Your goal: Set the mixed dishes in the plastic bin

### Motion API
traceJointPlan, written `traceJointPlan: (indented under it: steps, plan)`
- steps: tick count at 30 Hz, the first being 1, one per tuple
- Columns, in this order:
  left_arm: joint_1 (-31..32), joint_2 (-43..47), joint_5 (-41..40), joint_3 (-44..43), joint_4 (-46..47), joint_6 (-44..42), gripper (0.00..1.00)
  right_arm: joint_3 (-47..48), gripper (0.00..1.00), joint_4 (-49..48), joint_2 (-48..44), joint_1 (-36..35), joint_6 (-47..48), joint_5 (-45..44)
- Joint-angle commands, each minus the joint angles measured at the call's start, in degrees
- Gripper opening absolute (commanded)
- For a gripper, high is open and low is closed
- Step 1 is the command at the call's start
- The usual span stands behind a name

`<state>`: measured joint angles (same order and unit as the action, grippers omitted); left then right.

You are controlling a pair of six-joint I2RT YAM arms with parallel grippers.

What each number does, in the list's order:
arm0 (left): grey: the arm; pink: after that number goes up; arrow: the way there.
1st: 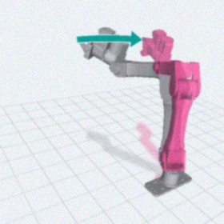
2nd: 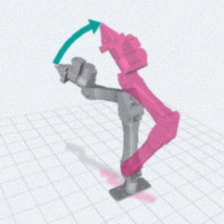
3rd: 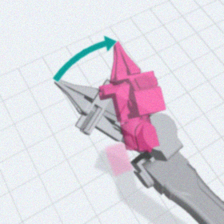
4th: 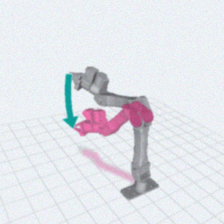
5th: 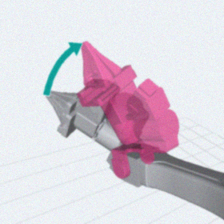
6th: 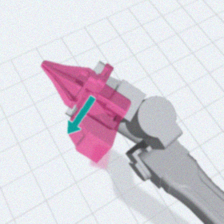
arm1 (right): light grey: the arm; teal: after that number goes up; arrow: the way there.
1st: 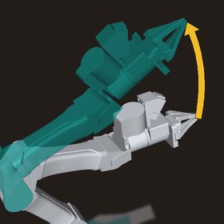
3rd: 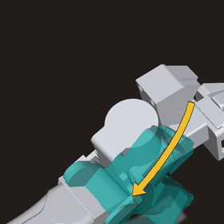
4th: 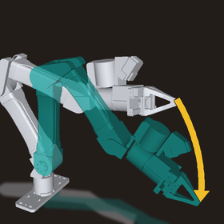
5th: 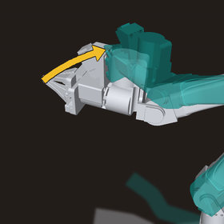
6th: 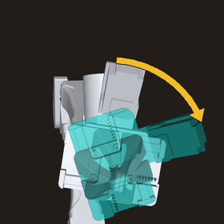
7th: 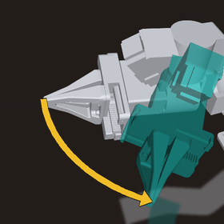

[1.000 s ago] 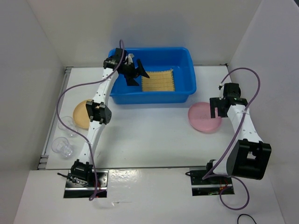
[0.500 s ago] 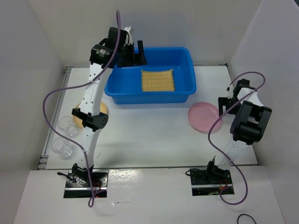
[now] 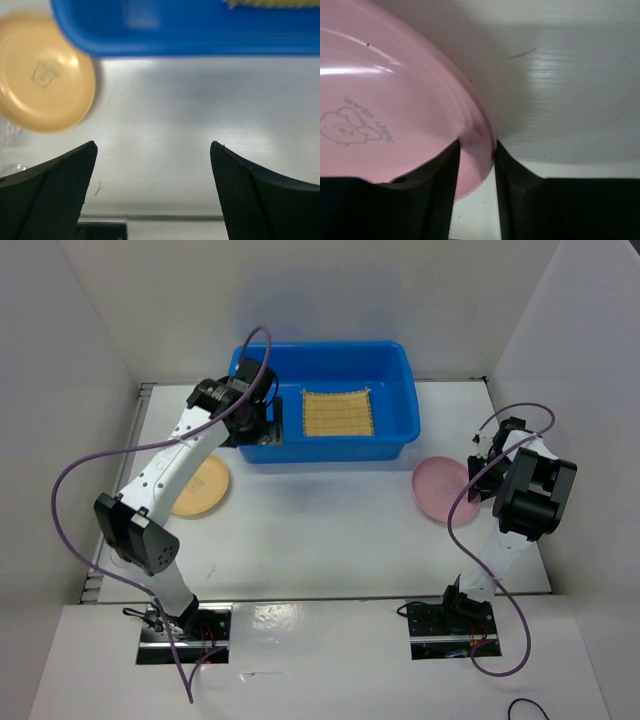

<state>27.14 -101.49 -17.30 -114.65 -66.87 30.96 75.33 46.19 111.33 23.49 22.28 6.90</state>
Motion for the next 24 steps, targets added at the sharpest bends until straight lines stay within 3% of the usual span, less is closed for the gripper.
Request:
traceJointPlan:
  steps: [1, 2, 4, 5, 6, 9, 15, 19, 24]
  plan:
    - [-2.3, 10.9, -2.2, 11.1, 6.4, 4.4, 1.0, -1.8, 0.37, -1.5, 3.4, -0.2, 0.3, 2.3]
    - [-3.1, 13.5, -1.3, 13.1, 7.0, 4.4, 1.0, -1.8, 0.25, -1.5, 4.2, -0.2, 0.3, 2.3]
    - [-3.8, 15.9, -0.7, 17.8, 8.1, 4.9, 1.0, -1.2, 0.14, -1.5, 4.8, -0.2, -0.2, 2.9]
    - [-4.5, 17.7, -0.2, 18.8, 8.8, 4.9, 1.0, -1.2, 0.02, -1.5, 4.8, -0.2, -0.2, 2.9]
    - [-5.4, 18.4, -0.2, 19.6, 8.8, 4.9, 1.0, -0.7, 0.0, -0.8, 4.8, -0.2, -0.2, 2.9]
    - [-7.6, 19.8, 1.7, 20.8, 9.3, 4.2, 1.0, 0.7, 0.0, 1.2, 3.0, 0.3, -0.2, 2.9]
    - [-12.5, 19.8, 3.8, 22.2, 8.2, 2.0, 1.0, 10.1, 0.0, 11.3, -8.9, 2.9, 3.8, 8.1]
    - [-14.4, 20.9, 4.9, 25.2, 9.6, 0.9, 1.0, 20.9, 0.0, 19.3, -14.0, 4.0, 9.8, 11.8]
    - [-16.1, 20.9, 3.1, 25.8, 10.2, -0.6, 1.0, 39.2, 0.0, 28.2, -13.1, 4.6, 12.2, 19.6]
